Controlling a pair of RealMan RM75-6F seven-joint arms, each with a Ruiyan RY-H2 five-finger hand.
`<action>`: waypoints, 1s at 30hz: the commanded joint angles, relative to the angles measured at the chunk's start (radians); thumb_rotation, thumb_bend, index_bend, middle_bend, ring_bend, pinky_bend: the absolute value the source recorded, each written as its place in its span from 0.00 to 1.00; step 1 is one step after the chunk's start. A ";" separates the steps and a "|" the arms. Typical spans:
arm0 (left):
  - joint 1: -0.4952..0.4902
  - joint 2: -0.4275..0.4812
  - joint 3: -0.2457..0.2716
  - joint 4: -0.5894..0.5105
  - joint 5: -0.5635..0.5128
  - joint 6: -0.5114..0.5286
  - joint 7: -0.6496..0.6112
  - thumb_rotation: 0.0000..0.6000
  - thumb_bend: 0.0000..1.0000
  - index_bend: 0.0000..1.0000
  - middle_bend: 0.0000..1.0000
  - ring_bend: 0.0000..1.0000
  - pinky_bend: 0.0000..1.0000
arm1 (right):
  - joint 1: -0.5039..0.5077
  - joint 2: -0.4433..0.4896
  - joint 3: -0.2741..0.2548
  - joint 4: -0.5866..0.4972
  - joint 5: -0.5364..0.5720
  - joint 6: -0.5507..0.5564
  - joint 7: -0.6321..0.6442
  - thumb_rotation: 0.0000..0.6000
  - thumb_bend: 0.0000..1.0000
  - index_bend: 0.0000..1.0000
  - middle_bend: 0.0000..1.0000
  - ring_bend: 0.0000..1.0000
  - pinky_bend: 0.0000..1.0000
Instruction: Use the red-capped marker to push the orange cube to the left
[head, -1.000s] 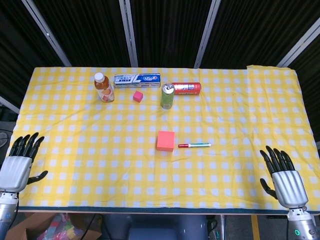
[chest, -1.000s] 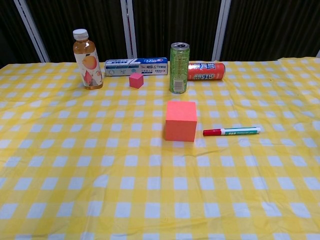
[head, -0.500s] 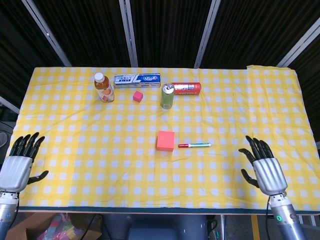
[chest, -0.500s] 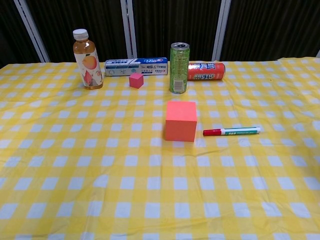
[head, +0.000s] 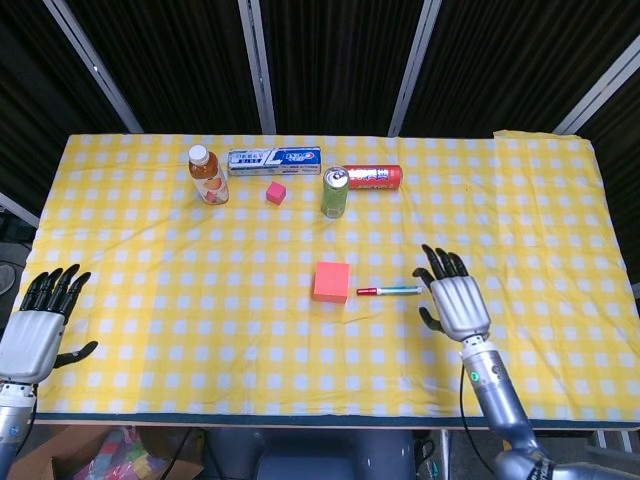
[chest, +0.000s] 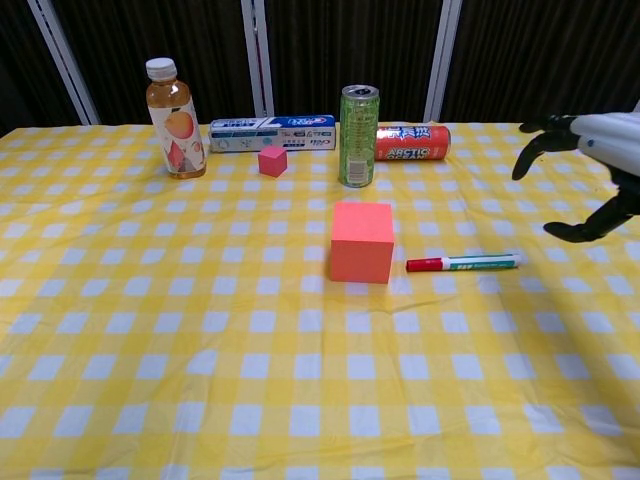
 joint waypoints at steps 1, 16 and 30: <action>-0.002 0.004 0.000 -0.003 -0.007 -0.008 -0.012 1.00 0.00 0.00 0.00 0.00 0.00 | 0.063 -0.081 0.021 0.077 0.083 -0.029 -0.051 1.00 0.39 0.34 0.04 0.00 0.09; -0.013 0.016 0.002 -0.018 -0.035 -0.050 -0.025 1.00 0.00 0.00 0.00 0.00 0.00 | 0.177 -0.229 0.043 0.307 0.236 -0.096 -0.024 1.00 0.39 0.34 0.04 0.00 0.09; -0.020 0.020 0.000 -0.025 -0.051 -0.068 -0.033 1.00 0.00 0.00 0.00 0.00 0.00 | 0.235 -0.290 0.031 0.424 0.316 -0.144 0.005 1.00 0.38 0.34 0.04 0.00 0.09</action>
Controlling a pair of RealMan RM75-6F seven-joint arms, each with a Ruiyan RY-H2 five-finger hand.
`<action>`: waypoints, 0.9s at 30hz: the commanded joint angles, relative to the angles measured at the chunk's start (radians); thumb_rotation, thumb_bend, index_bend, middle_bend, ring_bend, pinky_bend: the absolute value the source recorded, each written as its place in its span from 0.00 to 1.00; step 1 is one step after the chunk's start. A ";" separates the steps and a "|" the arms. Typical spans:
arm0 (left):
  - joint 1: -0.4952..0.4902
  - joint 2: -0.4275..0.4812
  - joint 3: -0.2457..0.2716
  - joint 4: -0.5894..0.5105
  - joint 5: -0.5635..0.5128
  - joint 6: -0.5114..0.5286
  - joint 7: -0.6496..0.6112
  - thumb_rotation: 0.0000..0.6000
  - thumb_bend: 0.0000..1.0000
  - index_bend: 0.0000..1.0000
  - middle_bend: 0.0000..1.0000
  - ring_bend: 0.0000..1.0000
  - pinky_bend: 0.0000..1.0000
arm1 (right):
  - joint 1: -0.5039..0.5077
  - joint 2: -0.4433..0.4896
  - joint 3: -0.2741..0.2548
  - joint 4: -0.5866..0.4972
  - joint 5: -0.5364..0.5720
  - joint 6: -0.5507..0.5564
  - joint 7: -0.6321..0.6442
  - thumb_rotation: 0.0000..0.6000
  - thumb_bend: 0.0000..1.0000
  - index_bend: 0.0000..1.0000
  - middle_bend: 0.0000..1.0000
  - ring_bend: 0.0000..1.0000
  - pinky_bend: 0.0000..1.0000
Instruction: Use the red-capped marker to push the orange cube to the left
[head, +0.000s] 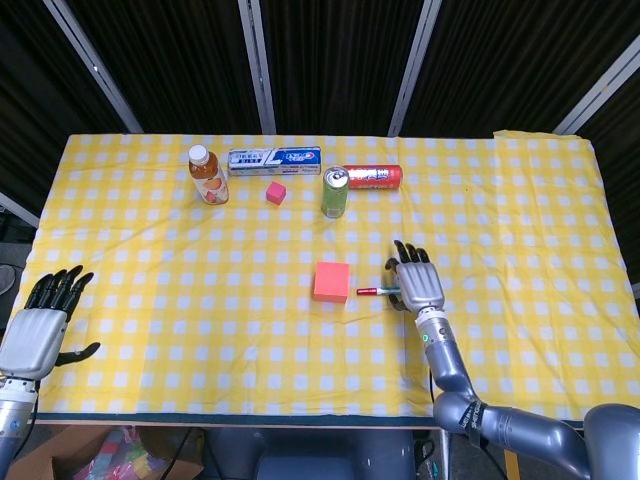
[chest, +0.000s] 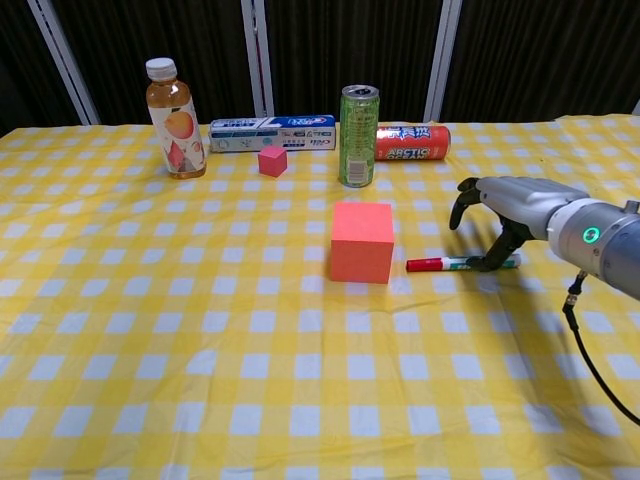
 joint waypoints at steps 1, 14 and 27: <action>0.000 0.001 0.000 -0.001 -0.001 -0.001 -0.002 1.00 0.00 0.00 0.00 0.00 0.00 | 0.008 -0.009 -0.007 0.017 0.014 -0.008 0.005 1.00 0.39 0.34 0.04 0.00 0.09; -0.002 0.004 0.001 -0.007 -0.006 -0.006 -0.010 1.00 0.00 0.00 0.00 0.00 0.00 | 0.018 -0.053 -0.029 0.078 0.015 0.001 0.042 1.00 0.46 0.70 0.26 0.03 0.09; -0.001 0.006 0.003 -0.010 -0.005 -0.002 -0.014 1.00 0.00 0.00 0.00 0.00 0.00 | 0.013 -0.008 -0.023 -0.007 -0.072 0.059 0.087 1.00 0.50 0.73 0.29 0.05 0.09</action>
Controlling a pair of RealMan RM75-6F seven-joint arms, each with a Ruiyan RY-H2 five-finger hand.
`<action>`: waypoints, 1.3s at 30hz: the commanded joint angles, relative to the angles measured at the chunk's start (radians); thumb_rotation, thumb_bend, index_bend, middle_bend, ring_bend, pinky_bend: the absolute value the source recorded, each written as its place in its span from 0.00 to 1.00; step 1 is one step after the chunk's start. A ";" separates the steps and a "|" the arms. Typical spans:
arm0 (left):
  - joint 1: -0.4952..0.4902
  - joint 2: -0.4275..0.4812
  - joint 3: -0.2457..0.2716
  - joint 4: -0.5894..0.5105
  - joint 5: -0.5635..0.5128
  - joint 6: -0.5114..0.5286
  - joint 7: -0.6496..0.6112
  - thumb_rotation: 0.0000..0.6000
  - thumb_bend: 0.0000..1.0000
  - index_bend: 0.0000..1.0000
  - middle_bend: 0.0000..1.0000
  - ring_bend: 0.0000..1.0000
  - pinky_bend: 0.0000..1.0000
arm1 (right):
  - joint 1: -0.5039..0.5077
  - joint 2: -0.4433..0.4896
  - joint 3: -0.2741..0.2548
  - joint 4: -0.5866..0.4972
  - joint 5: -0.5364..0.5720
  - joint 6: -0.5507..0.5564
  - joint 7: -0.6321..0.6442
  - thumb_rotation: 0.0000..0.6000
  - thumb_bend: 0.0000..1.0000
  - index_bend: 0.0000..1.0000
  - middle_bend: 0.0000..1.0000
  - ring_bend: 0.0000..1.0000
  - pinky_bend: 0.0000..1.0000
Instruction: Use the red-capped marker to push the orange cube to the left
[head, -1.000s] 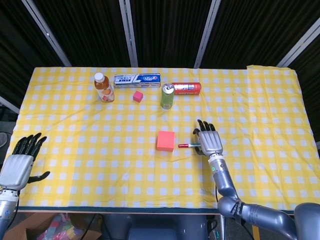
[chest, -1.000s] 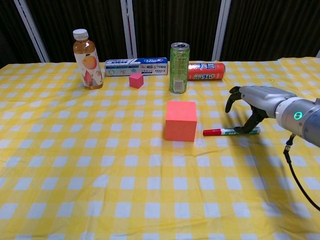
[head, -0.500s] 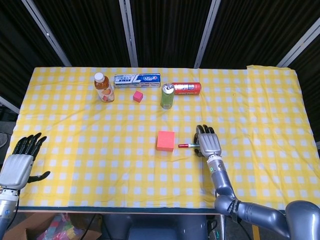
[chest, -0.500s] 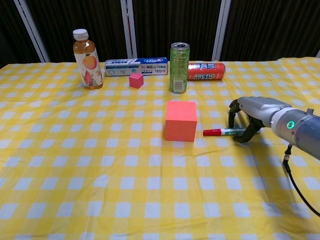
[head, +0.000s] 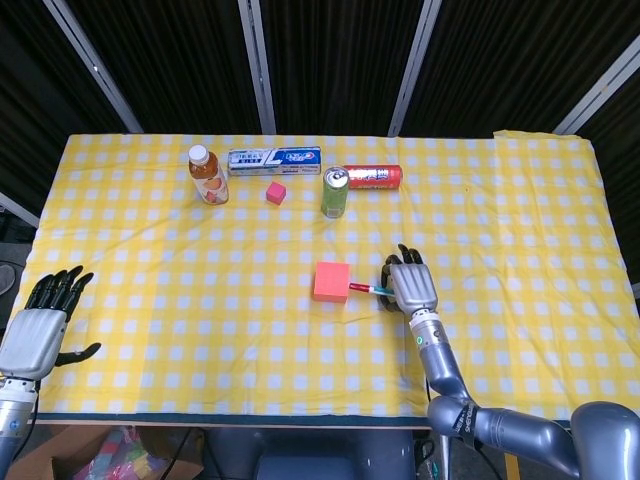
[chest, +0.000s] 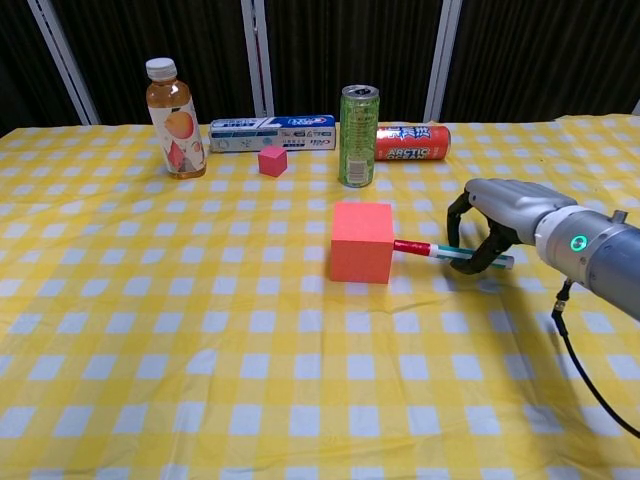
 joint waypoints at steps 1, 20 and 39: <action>0.000 0.000 0.000 -0.001 0.000 0.000 0.000 1.00 0.00 0.00 0.00 0.00 0.00 | -0.001 0.029 0.007 -0.041 -0.017 0.023 -0.005 1.00 0.50 0.73 0.29 0.05 0.09; -0.001 0.005 0.001 -0.010 0.000 -0.003 -0.015 1.00 0.00 0.00 0.00 0.00 0.00 | 0.023 0.056 0.010 -0.052 0.014 0.027 -0.032 1.00 0.51 0.73 0.29 0.05 0.09; -0.009 0.018 0.006 -0.026 -0.009 -0.029 -0.047 1.00 0.00 0.00 0.00 0.00 0.00 | 0.093 -0.036 -0.005 0.027 0.020 -0.015 -0.088 1.00 0.51 0.73 0.29 0.05 0.09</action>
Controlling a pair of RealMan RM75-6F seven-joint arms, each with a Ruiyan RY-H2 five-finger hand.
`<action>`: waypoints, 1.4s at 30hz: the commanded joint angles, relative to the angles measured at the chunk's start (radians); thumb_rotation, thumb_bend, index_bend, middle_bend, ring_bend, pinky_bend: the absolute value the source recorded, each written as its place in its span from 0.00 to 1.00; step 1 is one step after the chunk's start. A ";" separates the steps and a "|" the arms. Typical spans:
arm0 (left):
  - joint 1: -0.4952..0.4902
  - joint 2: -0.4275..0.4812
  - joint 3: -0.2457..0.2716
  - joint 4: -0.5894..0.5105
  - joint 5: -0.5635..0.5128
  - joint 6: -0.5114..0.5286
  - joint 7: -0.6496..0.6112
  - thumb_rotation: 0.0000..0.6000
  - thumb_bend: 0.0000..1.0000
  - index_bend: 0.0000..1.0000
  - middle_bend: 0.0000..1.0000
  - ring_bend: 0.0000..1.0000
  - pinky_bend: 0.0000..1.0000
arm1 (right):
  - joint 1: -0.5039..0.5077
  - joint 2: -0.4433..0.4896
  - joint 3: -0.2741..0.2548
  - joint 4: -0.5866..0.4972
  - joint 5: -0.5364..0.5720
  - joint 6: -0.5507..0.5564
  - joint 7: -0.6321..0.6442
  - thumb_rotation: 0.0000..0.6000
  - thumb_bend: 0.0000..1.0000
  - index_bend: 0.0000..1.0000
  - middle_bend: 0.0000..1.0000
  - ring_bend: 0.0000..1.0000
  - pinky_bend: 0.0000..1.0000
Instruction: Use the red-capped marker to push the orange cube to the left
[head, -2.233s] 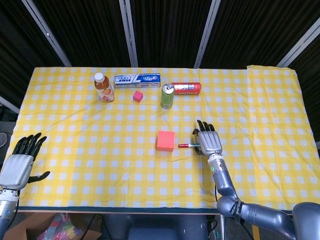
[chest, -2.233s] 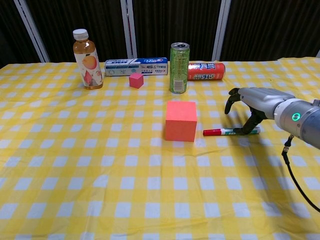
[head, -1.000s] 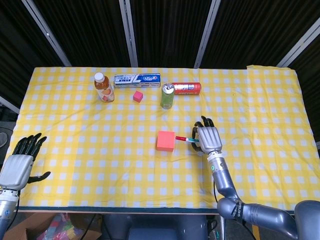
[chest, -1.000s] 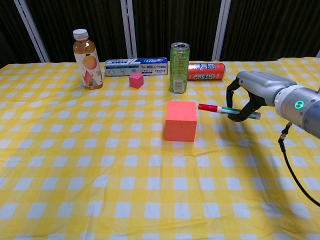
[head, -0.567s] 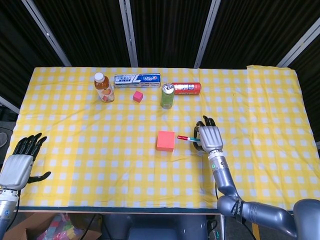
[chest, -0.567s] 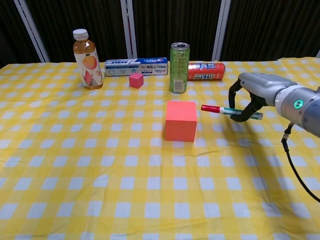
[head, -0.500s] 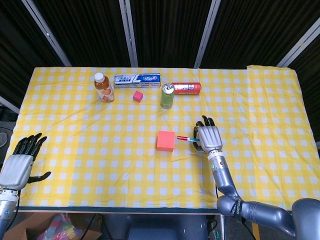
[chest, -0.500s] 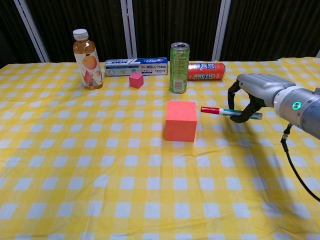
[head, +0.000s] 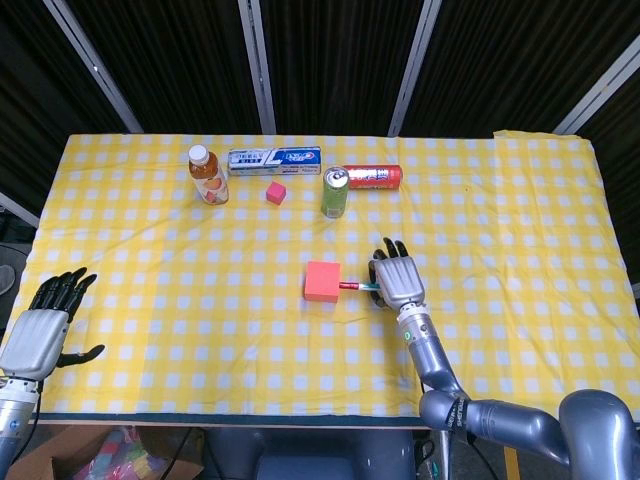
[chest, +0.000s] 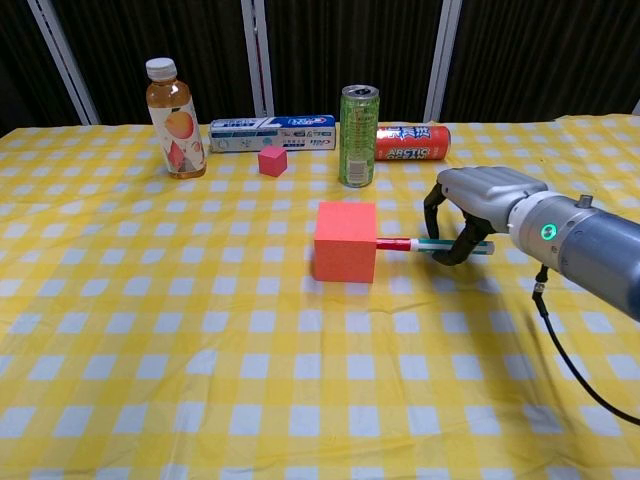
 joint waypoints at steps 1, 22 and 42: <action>-0.002 0.002 0.000 -0.001 -0.002 -0.005 -0.007 1.00 0.00 0.00 0.00 0.00 0.00 | 0.014 -0.019 0.010 0.004 0.003 -0.002 -0.004 1.00 0.51 0.73 0.29 0.06 0.09; -0.007 0.015 0.010 -0.014 0.006 -0.020 -0.025 1.00 0.00 0.00 0.00 0.00 0.00 | 0.036 -0.020 0.010 -0.020 0.037 0.046 -0.074 1.00 0.51 0.73 0.29 0.06 0.09; -0.009 0.021 0.014 -0.025 0.018 -0.017 -0.041 1.00 0.00 0.00 0.00 0.00 0.00 | 0.092 -0.091 0.039 0.003 0.066 0.043 -0.112 1.00 0.50 0.73 0.29 0.06 0.09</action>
